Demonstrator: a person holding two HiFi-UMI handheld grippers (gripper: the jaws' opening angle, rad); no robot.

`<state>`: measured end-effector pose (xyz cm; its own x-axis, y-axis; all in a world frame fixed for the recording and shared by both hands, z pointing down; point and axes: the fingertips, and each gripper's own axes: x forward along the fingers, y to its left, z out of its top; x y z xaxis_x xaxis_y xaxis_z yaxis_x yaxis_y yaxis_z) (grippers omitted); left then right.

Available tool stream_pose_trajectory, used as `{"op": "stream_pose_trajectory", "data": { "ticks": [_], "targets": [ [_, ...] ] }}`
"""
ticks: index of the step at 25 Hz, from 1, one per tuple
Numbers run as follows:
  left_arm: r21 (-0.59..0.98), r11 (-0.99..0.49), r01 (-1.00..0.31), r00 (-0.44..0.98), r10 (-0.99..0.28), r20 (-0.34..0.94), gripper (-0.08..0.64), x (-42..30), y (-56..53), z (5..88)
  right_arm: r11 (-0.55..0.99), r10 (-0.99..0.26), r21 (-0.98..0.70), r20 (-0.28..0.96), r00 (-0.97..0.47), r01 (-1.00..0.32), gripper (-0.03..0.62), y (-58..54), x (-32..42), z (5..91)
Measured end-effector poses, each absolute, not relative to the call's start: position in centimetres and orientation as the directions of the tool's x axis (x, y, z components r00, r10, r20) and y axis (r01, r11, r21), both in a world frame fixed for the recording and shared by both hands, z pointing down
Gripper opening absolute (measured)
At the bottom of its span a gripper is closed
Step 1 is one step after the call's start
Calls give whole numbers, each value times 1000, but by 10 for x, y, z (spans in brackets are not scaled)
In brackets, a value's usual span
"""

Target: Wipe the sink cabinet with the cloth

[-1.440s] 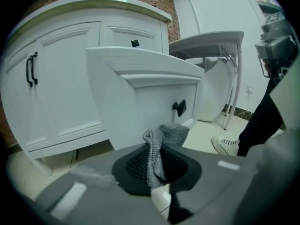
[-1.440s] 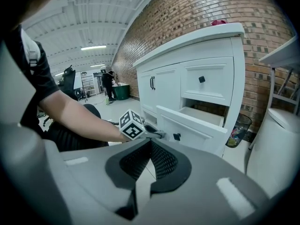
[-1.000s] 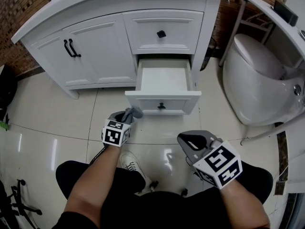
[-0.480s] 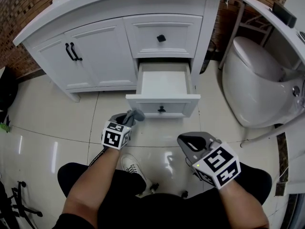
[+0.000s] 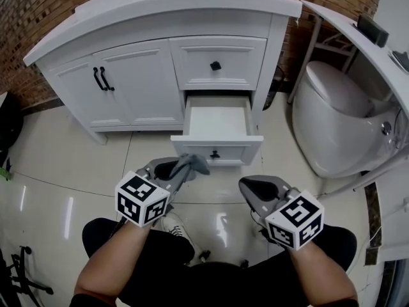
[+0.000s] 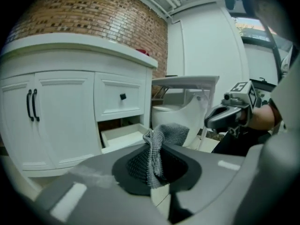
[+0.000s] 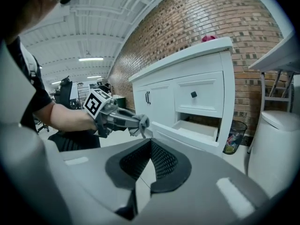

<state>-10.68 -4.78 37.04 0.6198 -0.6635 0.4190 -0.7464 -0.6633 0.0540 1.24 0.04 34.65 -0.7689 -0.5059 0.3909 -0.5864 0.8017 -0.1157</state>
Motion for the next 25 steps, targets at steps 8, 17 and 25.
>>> {"op": "stream_pose_trajectory", "data": {
  "ticks": [8,17,25],
  "targets": [
    [1,-710,-705,657,-652,379,35,-97,12,328,808,-509,-172,277,-815,-564,5,31,20,300],
    [3,-709,-705,654,-648,390,35,-111,30,333,783,-538,-144,331,-775,-605,5,42,30,315],
    [15,-713,-701,663,-645,379,35,-109,32,336,783,-531,-147,350,-772,-605,3,40,28,321]
  ]
}}
